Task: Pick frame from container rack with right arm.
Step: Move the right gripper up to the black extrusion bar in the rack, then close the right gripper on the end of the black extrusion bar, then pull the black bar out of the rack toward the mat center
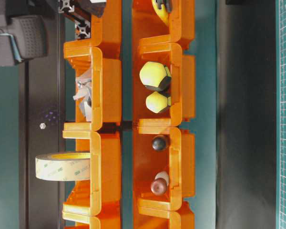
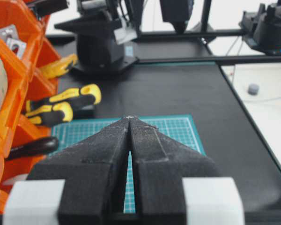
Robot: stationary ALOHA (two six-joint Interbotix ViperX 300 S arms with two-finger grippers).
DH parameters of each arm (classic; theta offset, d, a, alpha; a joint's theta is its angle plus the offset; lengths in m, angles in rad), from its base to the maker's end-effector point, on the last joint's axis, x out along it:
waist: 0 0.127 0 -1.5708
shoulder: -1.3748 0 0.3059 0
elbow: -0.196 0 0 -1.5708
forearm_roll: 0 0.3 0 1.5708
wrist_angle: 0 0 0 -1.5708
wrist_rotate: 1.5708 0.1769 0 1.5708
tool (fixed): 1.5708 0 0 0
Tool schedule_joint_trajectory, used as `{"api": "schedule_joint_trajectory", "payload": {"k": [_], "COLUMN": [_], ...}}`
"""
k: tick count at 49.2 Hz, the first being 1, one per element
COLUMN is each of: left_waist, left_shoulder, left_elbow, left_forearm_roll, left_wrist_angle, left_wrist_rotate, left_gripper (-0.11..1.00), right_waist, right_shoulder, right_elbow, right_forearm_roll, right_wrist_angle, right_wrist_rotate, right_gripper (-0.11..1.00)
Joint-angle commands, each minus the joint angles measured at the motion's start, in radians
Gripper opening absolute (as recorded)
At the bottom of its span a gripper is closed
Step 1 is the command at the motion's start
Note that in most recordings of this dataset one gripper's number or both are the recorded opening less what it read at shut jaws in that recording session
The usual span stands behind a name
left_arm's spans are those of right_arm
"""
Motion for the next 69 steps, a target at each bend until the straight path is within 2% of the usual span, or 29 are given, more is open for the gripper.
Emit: {"api": "schedule_joint_trajectory", "payload": {"k": [1,9,20,32,39,45,50,57,63,69], "left_waist": [-0.002,-0.003,-0.002,-0.002,-0.002,-0.003,-0.003,-0.002,-0.002,-0.002], "left_shoulder": [0.002,-0.005,-0.008,-0.008,-0.008,-0.008,-0.008,-0.008,-0.006,-0.005], "left_elbow": [-0.032,-0.032,-0.032,-0.032,-0.032,-0.032,-0.032,-0.032,-0.032,-0.032], "left_forearm_roll": [0.003,0.003,0.003,0.003,0.003,0.003,0.003,0.003,0.005,0.003], "left_wrist_angle": [-0.014,-0.015,-0.014,-0.012,-0.011,-0.011,-0.011,-0.011,-0.018,-0.031], "left_wrist_rotate": [-0.003,-0.003,-0.003,-0.003,-0.003,-0.003,-0.003,-0.003,-0.005,-0.005], "left_gripper": [0.0,0.0,0.0,0.0,0.0,0.0,0.0,0.0,0.0,0.0], "right_waist": [-0.003,-0.006,-0.006,0.012,0.041,0.107,0.181,0.267,0.314,0.353], "right_shoulder": [-0.023,-0.023,-0.018,-0.015,-0.015,-0.005,0.023,0.081,0.15,0.224], "right_elbow": [-0.002,0.005,-0.003,-0.015,-0.041,-0.081,-0.12,-0.225,-0.348,-0.476], "right_forearm_roll": [-0.002,0.003,0.003,0.002,-0.014,-0.057,-0.117,-0.189,-0.193,-0.176], "right_wrist_angle": [-0.018,-0.018,0.017,0.057,0.12,0.196,0.224,0.229,0.204,0.129], "right_wrist_rotate": [0.006,0.006,0.005,-0.003,-0.014,-0.051,-0.083,-0.127,-0.166,-0.216], "right_gripper": [0.78,0.63,0.25,0.25,0.25,0.25,0.25,0.25,0.25,0.25]}}
